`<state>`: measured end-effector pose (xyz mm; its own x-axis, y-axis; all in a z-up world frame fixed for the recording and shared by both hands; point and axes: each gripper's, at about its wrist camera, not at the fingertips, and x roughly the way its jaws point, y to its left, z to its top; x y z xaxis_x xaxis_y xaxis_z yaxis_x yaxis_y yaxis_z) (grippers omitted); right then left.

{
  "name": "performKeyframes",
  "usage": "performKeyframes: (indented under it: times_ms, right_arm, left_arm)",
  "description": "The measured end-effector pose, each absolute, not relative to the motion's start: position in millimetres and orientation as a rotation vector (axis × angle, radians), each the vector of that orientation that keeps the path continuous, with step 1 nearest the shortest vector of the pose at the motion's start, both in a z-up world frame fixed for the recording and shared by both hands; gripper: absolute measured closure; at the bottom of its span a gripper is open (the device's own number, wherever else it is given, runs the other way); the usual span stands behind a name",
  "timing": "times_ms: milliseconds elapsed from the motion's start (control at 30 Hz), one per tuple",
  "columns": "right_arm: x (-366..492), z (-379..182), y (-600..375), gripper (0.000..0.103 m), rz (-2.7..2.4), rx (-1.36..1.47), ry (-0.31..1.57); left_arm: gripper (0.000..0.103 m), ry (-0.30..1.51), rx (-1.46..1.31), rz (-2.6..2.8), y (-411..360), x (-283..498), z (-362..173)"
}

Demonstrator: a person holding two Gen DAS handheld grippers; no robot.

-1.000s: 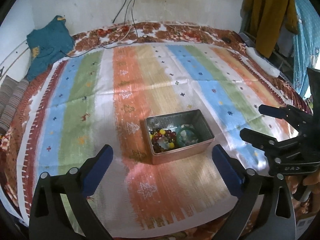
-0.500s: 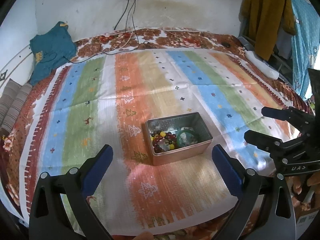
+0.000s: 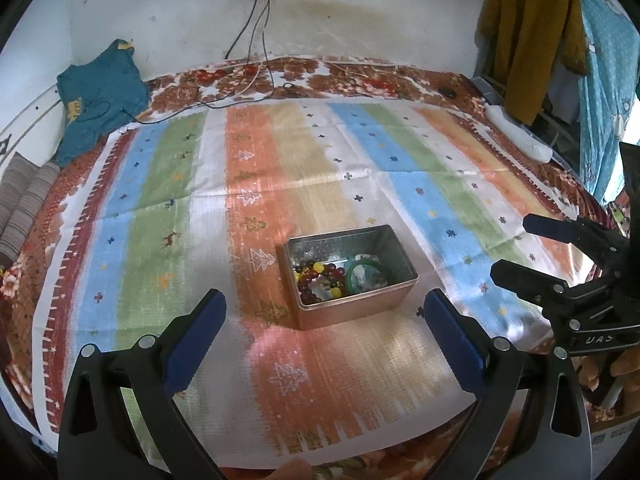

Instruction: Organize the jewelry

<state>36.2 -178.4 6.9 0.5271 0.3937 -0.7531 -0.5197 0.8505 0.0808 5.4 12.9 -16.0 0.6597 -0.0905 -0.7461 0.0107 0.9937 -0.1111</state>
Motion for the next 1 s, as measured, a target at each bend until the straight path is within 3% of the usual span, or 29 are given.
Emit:
performKeyframes:
  times_ms: [1000]
  right_arm:
    - [28.8, 12.3, -175.2, 0.006, 0.567, -0.189, 0.813]
  left_arm:
    - [0.006, 0.825, -0.054, -0.042, 7.6, 3.8, -10.2]
